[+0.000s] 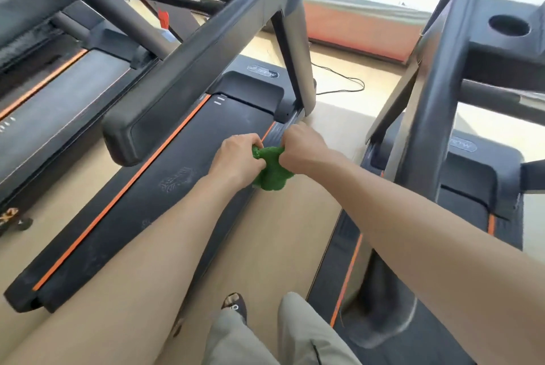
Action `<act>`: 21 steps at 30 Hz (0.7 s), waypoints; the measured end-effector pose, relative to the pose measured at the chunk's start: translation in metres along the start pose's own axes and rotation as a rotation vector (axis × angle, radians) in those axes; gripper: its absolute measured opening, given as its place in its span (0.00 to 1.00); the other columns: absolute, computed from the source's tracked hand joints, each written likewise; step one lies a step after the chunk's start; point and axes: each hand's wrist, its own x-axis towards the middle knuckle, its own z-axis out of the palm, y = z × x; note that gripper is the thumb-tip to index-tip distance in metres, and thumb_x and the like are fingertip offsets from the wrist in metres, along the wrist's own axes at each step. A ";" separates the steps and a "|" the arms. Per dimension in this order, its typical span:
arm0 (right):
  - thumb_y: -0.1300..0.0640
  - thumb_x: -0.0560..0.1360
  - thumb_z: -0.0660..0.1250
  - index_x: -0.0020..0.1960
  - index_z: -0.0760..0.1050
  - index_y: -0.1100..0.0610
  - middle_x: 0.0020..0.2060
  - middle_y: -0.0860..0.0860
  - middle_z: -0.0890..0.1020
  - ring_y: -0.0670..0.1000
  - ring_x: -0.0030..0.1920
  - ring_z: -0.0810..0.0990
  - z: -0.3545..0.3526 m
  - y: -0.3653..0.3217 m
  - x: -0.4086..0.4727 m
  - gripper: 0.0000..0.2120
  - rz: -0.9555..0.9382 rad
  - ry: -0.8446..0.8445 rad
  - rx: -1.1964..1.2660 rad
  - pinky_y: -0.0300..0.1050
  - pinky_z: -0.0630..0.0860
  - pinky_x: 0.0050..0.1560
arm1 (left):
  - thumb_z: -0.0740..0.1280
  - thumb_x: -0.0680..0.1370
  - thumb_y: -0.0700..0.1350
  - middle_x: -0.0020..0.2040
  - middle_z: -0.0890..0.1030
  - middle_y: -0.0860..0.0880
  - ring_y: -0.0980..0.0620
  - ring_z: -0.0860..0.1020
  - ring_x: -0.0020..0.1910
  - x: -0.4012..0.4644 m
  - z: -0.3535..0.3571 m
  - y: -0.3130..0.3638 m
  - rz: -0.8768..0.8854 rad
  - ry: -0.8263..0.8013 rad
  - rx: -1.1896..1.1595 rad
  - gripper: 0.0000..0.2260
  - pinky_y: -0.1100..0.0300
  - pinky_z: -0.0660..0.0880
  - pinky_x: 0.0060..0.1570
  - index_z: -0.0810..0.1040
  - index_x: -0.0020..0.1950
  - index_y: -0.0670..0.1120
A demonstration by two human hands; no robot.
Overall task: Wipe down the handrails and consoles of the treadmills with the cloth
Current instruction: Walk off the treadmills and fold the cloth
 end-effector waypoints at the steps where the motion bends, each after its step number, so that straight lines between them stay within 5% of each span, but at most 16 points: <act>1: 0.65 0.73 0.63 0.32 0.63 0.58 0.34 0.53 0.67 0.57 0.41 0.71 0.000 0.003 0.013 0.13 0.019 -0.012 -0.022 0.42 0.60 0.29 | 0.70 0.75 0.45 0.51 0.75 0.47 0.44 0.77 0.49 0.015 0.004 -0.004 0.030 0.004 0.030 0.05 0.51 0.78 0.48 0.76 0.48 0.53; 5: 0.61 0.75 0.68 0.45 0.77 0.61 0.42 0.55 0.77 0.55 0.42 0.74 -0.006 0.014 0.071 0.03 0.073 -0.126 -0.098 0.44 0.72 0.40 | 0.71 0.76 0.51 0.55 0.69 0.47 0.44 0.75 0.50 0.082 0.022 -0.028 0.136 -0.042 0.007 0.04 0.48 0.79 0.52 0.78 0.46 0.53; 8: 0.61 0.76 0.68 0.58 0.80 0.61 0.49 0.56 0.78 0.55 0.48 0.74 0.012 0.018 0.112 0.11 0.108 -0.086 -0.018 0.49 0.74 0.48 | 0.71 0.76 0.49 0.55 0.72 0.48 0.46 0.75 0.51 0.121 0.039 -0.058 0.251 -0.006 -0.068 0.07 0.51 0.76 0.53 0.74 0.40 0.53; 15: 0.59 0.73 0.69 0.40 0.76 0.53 0.39 0.49 0.76 0.50 0.39 0.75 0.055 0.020 0.153 0.04 0.128 0.049 0.253 0.42 0.73 0.35 | 0.65 0.77 0.45 0.42 0.77 0.48 0.45 0.77 0.44 0.166 0.045 -0.091 0.238 -0.053 -0.131 0.05 0.53 0.75 0.39 0.71 0.43 0.49; 21: 0.56 0.71 0.70 0.52 0.79 0.61 0.43 0.53 0.79 0.51 0.42 0.77 0.038 0.075 0.199 0.12 0.296 0.137 0.532 0.48 0.79 0.45 | 0.66 0.79 0.46 0.48 0.79 0.48 0.45 0.79 0.46 0.241 0.053 -0.046 0.342 -0.144 -0.115 0.09 0.47 0.80 0.46 0.71 0.57 0.52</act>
